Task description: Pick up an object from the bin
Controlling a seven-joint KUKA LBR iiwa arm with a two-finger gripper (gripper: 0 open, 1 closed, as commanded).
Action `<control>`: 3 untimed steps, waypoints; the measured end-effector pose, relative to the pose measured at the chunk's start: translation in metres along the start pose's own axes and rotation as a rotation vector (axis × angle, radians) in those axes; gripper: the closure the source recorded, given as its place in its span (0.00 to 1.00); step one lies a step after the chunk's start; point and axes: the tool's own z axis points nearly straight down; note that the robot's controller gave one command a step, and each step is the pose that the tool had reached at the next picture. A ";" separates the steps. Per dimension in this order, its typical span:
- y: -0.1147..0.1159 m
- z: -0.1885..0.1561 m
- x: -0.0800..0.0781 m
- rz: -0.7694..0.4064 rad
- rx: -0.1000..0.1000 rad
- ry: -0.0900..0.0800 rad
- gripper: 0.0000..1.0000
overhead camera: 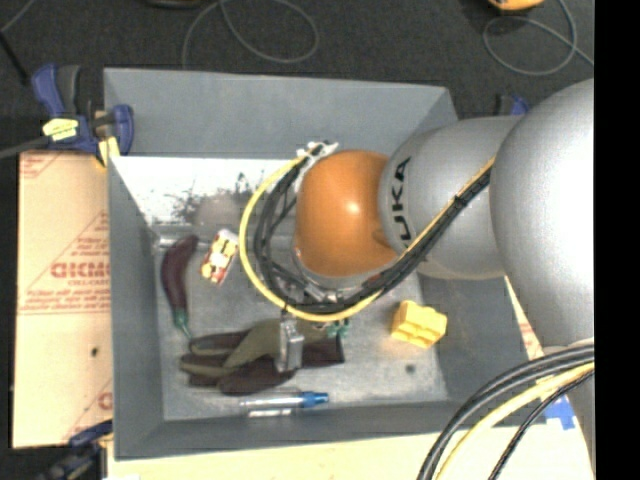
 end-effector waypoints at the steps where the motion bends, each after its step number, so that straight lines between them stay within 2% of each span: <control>1: 0.000 0.039 -0.019 -0.452 -0.006 -0.011 1.00; 2: 0.000 0.039 -0.019 -0.450 -0.006 -0.011 1.00; 3: -0.014 -0.061 -0.017 -0.419 -0.007 -0.014 1.00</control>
Offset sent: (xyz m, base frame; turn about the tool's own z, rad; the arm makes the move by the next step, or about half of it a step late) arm 0.0000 0.0000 0.0000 0.0000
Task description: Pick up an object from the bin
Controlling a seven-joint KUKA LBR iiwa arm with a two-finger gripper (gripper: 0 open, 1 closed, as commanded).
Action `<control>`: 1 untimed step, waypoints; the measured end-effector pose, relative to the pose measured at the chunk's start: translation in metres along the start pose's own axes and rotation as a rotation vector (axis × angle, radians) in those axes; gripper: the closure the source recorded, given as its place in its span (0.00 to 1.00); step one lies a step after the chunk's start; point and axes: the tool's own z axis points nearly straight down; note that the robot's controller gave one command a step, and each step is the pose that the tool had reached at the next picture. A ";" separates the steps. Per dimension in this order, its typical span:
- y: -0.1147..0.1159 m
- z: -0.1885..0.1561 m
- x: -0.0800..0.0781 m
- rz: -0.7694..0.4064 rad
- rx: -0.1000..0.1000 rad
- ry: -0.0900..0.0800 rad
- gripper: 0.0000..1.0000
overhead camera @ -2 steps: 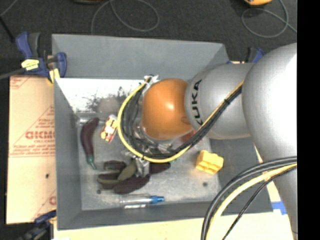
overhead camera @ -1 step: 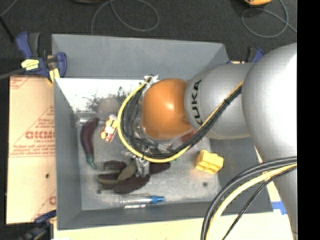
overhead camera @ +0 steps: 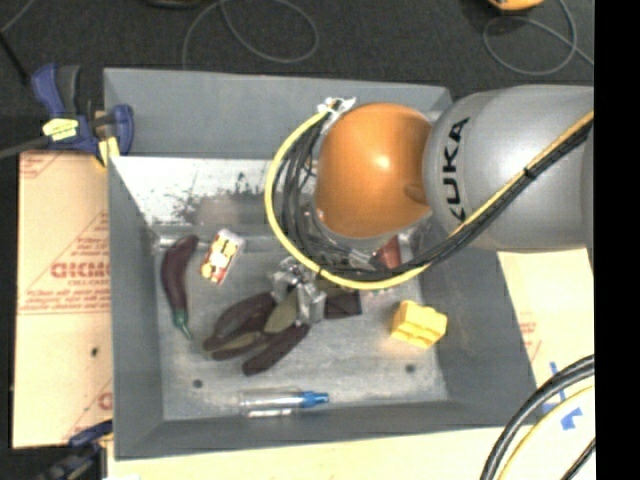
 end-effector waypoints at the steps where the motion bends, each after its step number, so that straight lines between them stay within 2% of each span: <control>1: 0.000 0.000 0.000 0.001 -0.001 0.000 1.00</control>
Offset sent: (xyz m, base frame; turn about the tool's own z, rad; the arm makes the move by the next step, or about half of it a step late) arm -0.0041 0.0009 0.0803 -0.0285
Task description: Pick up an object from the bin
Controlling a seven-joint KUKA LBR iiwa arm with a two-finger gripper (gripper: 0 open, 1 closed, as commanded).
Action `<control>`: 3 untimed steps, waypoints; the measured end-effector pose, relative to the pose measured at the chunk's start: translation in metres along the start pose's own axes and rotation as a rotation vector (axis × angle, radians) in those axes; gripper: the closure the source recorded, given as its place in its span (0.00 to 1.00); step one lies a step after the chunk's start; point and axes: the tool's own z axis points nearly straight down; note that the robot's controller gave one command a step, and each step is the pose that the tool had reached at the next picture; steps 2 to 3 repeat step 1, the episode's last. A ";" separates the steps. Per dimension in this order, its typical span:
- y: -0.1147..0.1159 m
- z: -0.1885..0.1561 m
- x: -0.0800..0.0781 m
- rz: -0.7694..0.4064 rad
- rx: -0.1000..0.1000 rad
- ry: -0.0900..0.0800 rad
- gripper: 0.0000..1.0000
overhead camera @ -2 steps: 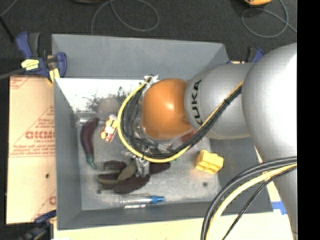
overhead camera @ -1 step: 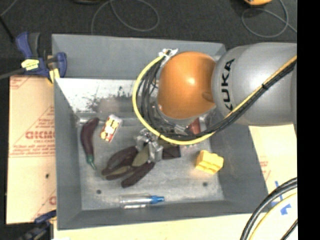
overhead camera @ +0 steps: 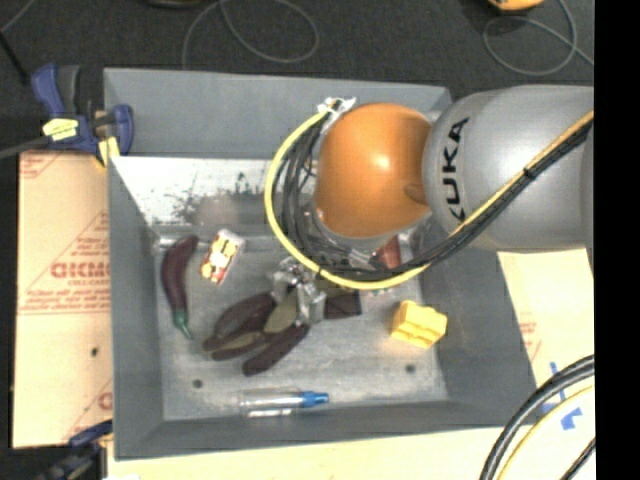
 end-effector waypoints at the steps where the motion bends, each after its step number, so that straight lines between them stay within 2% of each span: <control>1: 0.002 -0.081 0.001 -0.024 0.001 -0.003 1.00; 3: 0.002 -0.081 0.001 -0.024 0.001 -0.003 1.00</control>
Offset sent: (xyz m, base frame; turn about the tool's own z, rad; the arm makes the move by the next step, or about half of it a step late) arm 0.0000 0.0000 0.0000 0.0000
